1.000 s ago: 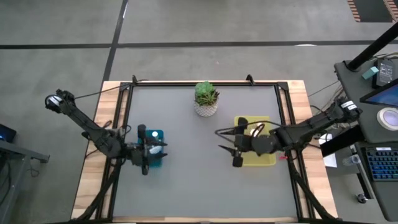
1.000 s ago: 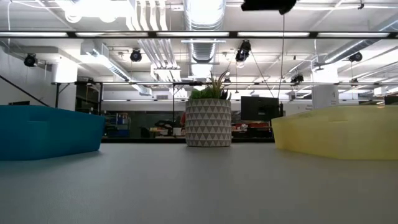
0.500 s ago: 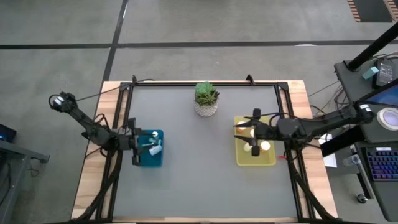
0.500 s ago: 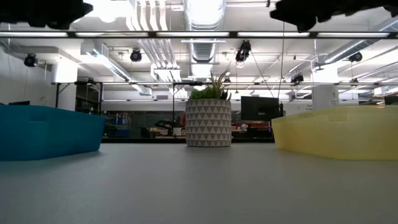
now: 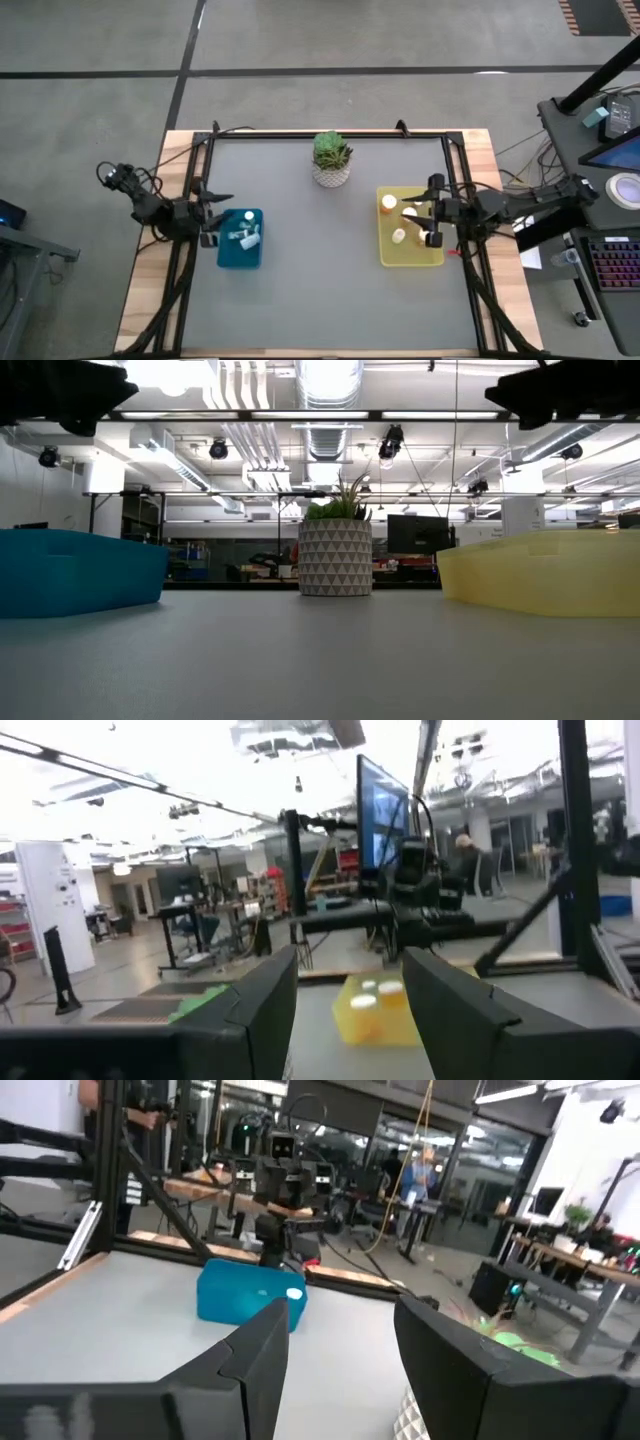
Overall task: Pick and place medicine bottles into bin by pill shape (circle, oval)
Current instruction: Return to Home Position
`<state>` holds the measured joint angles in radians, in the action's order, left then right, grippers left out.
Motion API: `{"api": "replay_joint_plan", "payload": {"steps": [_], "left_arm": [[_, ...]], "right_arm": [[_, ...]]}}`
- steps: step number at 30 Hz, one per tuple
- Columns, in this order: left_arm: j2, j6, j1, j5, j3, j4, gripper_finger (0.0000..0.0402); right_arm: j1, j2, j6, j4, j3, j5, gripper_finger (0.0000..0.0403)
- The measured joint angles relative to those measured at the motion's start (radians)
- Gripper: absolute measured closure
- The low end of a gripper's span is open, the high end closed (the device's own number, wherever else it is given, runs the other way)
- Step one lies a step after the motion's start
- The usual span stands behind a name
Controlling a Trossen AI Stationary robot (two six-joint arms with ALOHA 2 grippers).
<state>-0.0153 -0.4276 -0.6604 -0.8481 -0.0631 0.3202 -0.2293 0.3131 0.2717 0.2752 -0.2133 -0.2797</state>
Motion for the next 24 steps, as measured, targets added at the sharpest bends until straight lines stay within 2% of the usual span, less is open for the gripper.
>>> {"api": "replay_joint_plan", "payload": {"steps": [9, 17, 21, 24], "left_arm": [[-0.041, 0.084, 0.0, -0.021, 0.055, 0.017, 0.0233], [-0.071, 0.122, 0.0, -0.033, 0.055, -0.011, 0.0265], [-0.077, 0.104, 0.0, -0.125, 0.056, -0.007, 0.0289], [-0.075, 0.104, 0.0, -0.195, 0.056, -0.006, 0.0303]], "right_arm": [[0.047, -0.184, 0.067, 0.042, 0.148, 0.016, 0.0234], [0.094, -0.293, 0.139, 0.033, 0.201, 0.036, 0.0281], [0.11, -0.298, 0.131, 0.035, 0.201, 0.071, 0.0306], [0.112, -0.297, 0.057, 0.034, 0.201, 0.07, 0.032]]}}
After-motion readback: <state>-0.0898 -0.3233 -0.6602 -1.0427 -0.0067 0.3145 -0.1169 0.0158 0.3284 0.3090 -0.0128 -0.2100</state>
